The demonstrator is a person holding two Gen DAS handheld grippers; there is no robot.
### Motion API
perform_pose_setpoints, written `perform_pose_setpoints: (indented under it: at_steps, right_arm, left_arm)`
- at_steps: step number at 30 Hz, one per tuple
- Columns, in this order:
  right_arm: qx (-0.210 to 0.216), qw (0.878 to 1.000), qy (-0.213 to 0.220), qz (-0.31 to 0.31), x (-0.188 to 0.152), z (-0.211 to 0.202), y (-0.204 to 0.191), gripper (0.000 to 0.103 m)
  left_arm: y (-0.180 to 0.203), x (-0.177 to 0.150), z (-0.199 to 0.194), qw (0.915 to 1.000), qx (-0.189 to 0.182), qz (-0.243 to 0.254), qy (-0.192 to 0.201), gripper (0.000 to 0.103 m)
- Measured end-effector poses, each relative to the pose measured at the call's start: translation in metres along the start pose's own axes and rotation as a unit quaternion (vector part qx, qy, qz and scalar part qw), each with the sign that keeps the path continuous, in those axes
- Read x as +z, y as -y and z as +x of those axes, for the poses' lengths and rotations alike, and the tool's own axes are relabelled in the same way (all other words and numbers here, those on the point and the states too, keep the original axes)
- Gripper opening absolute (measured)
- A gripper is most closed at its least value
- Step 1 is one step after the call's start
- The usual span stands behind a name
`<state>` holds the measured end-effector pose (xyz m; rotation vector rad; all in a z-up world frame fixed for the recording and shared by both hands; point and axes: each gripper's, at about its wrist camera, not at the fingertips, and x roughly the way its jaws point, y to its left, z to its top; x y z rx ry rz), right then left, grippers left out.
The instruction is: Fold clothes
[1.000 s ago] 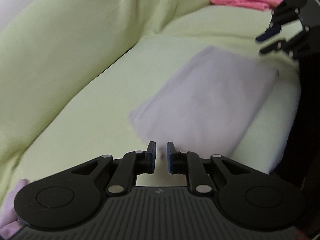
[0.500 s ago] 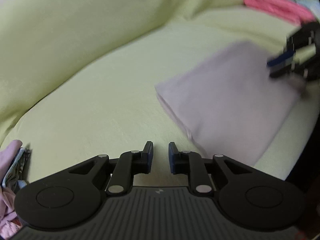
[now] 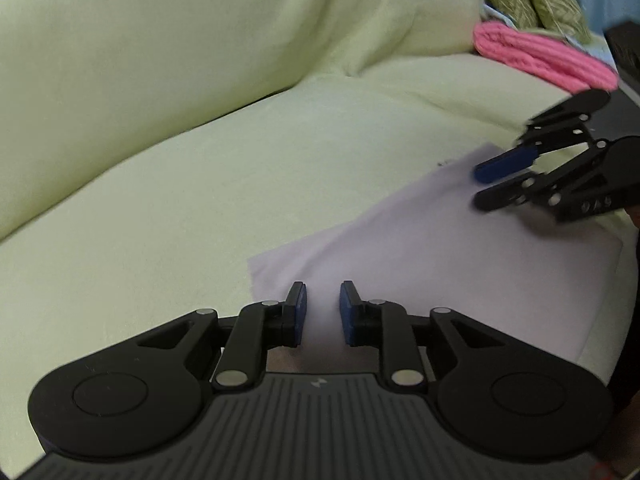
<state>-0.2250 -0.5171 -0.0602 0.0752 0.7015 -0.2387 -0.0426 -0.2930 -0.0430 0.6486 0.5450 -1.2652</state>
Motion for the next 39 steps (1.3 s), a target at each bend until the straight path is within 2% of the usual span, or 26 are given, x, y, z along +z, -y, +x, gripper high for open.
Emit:
perform_pose_setpoints:
  at_steps: [3, 4, 7, 9, 13, 19, 21, 23, 27, 29, 30, 33, 34, 35, 36, 38, 39]
  right_arm:
    - [-0.025, 0.999, -0.006, 0.03, -0.013, -0.01, 0.026, 0.024]
    - [-0.031, 0.998, -0.007, 0.046, -0.016, -0.013, 0.034, 0.032]
    - [-0.039, 0.996, 0.006, 0.081, -0.019, -0.023, 0.046, 0.033]
    - [-0.033, 0.994, 0.02, 0.102, -0.018, -0.028, 0.048, 0.033]
    - [-0.015, 0.993, 0.038, 0.114, -0.006, -0.026, 0.042, 0.032]
    - [0.001, 0.99, 0.039, 0.135, -0.002, -0.019, 0.053, 0.035]
    - [0.001, 0.989, 0.037, 0.142, -0.005, -0.017, 0.056, 0.037]
    - [0.004, 0.988, 0.034, 0.151, -0.008, -0.014, 0.057, 0.037]
    - [0.011, 0.986, 0.03, 0.164, -0.012, -0.009, 0.055, 0.037]
    - [0.013, 0.984, 0.032, 0.174, -0.012, -0.008, 0.056, 0.037]
    - [0.013, 0.983, 0.033, 0.182, -0.012, -0.007, 0.058, 0.037]
    - [0.02, 0.976, 0.034, 0.215, -0.014, -0.003, 0.066, 0.037]
    - [0.024, 0.973, 0.032, 0.226, -0.015, -0.001, 0.069, 0.034]
    - [0.026, 0.971, 0.033, 0.236, -0.017, 0.001, 0.071, 0.02]
    - [0.028, 0.968, 0.037, 0.246, -0.02, 0.001, 0.073, 0.011]
    - [0.03, 0.962, 0.05, 0.266, -0.024, -0.001, 0.079, 0.007]
    - [0.03, 0.961, 0.052, 0.271, -0.026, -0.002, 0.08, 0.006]
  left_arm:
    - [-0.002, 0.006, 0.001, 1.0, -0.001, -0.006, 0.004, 0.034]
    - [-0.003, 0.008, 0.001, 1.0, -0.002, -0.008, 0.005, 0.032]
    - [-0.003, 0.017, 0.004, 0.9998, -0.007, -0.013, 0.01, 0.031]
    - [0.0, 0.028, 0.014, 0.9996, -0.018, -0.015, 0.015, 0.031]
    - [0.001, 0.046, 0.042, 0.9999, -0.01, 0.002, 0.009, 0.031]
    - [-0.053, 0.046, 0.047, 0.9976, -0.018, -0.064, -0.017, 0.034]
    - [-0.072, 0.039, 0.047, 0.9924, -0.036, -0.115, -0.024, 0.035]
    - [-0.085, 0.031, 0.047, 0.9838, -0.061, -0.167, -0.025, 0.035]
    - [-0.096, 0.017, 0.049, 0.9649, -0.106, -0.24, -0.008, 0.031]
    - [-0.098, 0.013, 0.053, 0.9572, -0.12, -0.263, -0.003, 0.016]
    - [-0.099, 0.012, 0.055, 0.955, -0.125, -0.269, -0.003, 0.0]
    - [-0.102, 0.005, 0.052, 0.9521, -0.128, -0.278, 0.006, 0.0]
    - [-0.103, 0.003, 0.051, 0.9507, -0.124, -0.284, 0.013, 0.0]
    - [-0.106, 0.0, 0.047, 0.9489, -0.114, -0.294, 0.023, 0.0]
    - [-0.109, -0.003, 0.044, 0.947, -0.101, -0.303, 0.031, 0.0]
    - [-0.112, -0.008, 0.041, 0.9434, -0.091, -0.316, 0.04, 0.0]
    - [-0.11, -0.009, 0.041, 0.9447, -0.088, -0.313, 0.039, 0.0]
